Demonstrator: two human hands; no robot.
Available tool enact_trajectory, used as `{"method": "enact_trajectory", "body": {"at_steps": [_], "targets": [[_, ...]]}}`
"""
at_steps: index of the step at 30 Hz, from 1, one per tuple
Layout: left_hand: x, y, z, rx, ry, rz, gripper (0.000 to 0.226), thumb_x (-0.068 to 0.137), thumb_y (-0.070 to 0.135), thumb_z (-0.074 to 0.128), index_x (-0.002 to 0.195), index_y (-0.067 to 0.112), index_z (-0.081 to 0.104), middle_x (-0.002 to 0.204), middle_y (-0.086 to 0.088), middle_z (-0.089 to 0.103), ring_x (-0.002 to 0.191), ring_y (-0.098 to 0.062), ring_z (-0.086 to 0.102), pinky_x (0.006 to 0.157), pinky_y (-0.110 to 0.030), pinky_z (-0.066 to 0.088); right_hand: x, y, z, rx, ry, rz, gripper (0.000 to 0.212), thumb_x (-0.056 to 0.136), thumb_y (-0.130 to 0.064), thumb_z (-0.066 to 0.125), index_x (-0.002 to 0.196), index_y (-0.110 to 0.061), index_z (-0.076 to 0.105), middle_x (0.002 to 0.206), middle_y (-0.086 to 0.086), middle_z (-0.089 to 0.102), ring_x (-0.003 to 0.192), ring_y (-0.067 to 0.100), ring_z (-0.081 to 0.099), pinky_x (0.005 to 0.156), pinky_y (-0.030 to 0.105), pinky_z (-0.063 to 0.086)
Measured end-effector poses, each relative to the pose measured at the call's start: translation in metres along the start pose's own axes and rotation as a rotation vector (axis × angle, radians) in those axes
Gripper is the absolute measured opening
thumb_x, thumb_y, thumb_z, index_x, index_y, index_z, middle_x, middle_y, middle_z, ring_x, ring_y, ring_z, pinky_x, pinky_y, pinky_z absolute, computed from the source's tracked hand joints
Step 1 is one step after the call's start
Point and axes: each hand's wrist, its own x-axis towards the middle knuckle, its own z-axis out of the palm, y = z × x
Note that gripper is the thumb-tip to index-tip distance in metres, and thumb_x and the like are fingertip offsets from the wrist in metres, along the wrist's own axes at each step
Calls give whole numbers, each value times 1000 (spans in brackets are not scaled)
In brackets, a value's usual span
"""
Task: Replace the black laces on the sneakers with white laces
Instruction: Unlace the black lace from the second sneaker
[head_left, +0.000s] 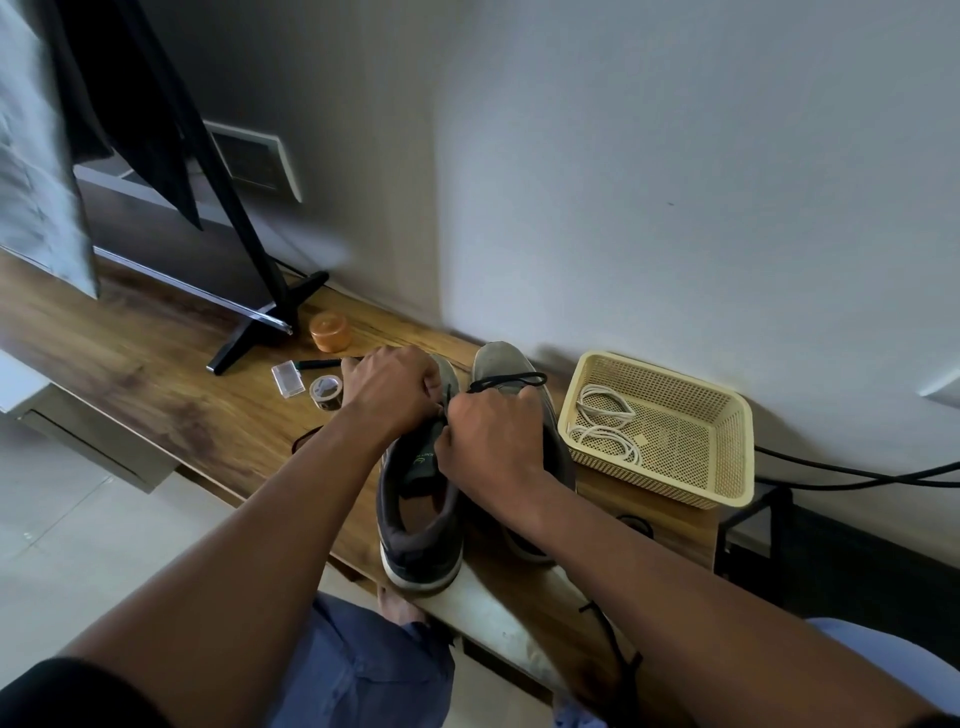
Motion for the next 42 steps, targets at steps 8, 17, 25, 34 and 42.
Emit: {"method": "enact_trajectory", "body": {"at_steps": [8, 17, 25, 34, 42], "targets": [[-3, 3, 5, 37, -6, 91, 9, 89, 26, 63, 86, 33, 69, 87, 12, 65, 94, -18, 59, 86, -44, 33, 1, 0, 1, 10, 15, -8, 35, 83, -28, 66, 65, -25, 36, 52, -6, 26, 54, 25, 54, 70, 40, 23], [2, -15, -10, -74, 142, -250, 7, 88, 21, 57, 90, 28, 57, 82, 2, 58, 84, -26, 56, 90, -48, 32, 5, 6, 0, -12, 12, 8, 39, 81, -30, 65, 62, -24, 33, 52, -6, 24, 49, 23, 38, 68, 39, 23], [7, -25, -21, -132, -51, -29, 22, 76, 24, 76, 88, 41, 68, 125, 3, 64, 119, -25, 55, 94, -45, 52, 2, 7, 2, 42, 30, 5, 32, 87, -37, 64, 65, -25, 44, 53, -6, 35, 55, 22, 50, 70, 39, 26], [1, -15, -13, -8, -93, 0, 19, 77, 41, 87, 82, 37, 70, 100, 19, 64, 115, -17, 53, 94, -47, 37, 1, 7, 4, 30, 22, 24, 46, 86, -35, 64, 60, -24, 27, 52, -7, 27, 53, 22, 40, 70, 39, 24], [6, -32, -13, -138, 160, -236, 10, 84, 25, 73, 82, 32, 66, 97, 8, 67, 95, -21, 55, 91, -40, 38, 0, 8, 4, 32, 3, -1, 42, 84, -31, 62, 59, -23, 30, 52, -6, 33, 52, 23, 43, 69, 38, 26]]}}
